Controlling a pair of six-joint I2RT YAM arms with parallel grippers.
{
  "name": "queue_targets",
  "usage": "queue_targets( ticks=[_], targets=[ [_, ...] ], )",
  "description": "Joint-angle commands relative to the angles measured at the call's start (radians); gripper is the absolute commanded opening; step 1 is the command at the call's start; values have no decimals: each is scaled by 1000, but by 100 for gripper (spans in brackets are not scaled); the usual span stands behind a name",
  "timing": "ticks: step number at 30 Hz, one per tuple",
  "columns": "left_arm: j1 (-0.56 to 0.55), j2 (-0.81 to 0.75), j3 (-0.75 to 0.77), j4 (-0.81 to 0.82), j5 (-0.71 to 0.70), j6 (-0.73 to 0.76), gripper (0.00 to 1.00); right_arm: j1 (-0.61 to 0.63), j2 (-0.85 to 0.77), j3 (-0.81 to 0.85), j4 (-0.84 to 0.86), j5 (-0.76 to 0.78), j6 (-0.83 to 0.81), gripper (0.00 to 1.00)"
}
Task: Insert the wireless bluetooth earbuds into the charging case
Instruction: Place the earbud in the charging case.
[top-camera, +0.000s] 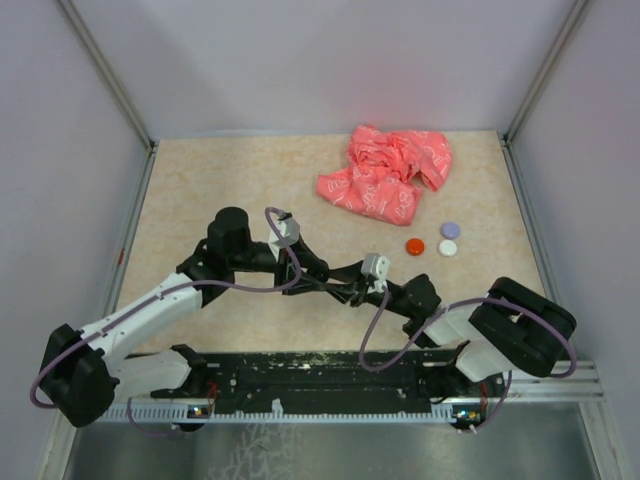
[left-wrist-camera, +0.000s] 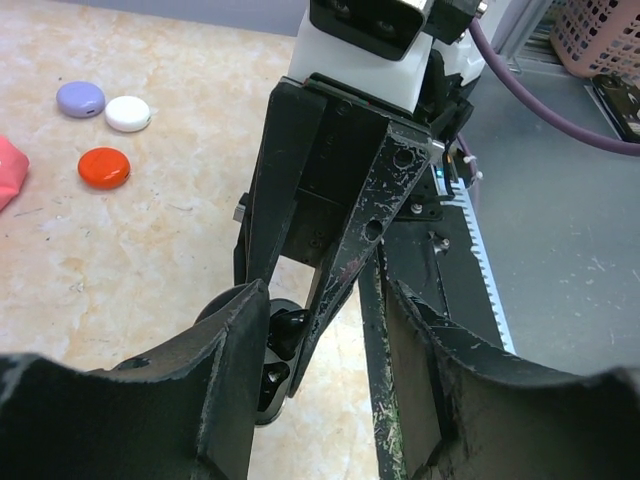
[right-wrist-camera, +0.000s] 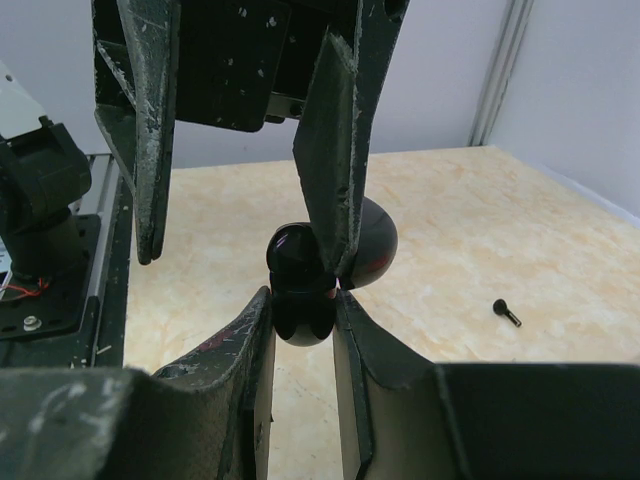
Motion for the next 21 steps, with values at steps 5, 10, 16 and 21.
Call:
queue_targets(
  ticks=[5,10,16,21],
  targets=[
    [5,-52,16,111,-117,-36,59,14,22,40,92,-67,22,0],
    [5,-119,-6,130,-202,-86,60,14,29,35,110,-56,30,0],
    [5,-209,-32,11,-480,-151,64,8,15,8,121,-9,25,0],
    [6,-214,-28,-94,-681,-210,65,-23,-19,-19,88,90,20,0]
  ],
)
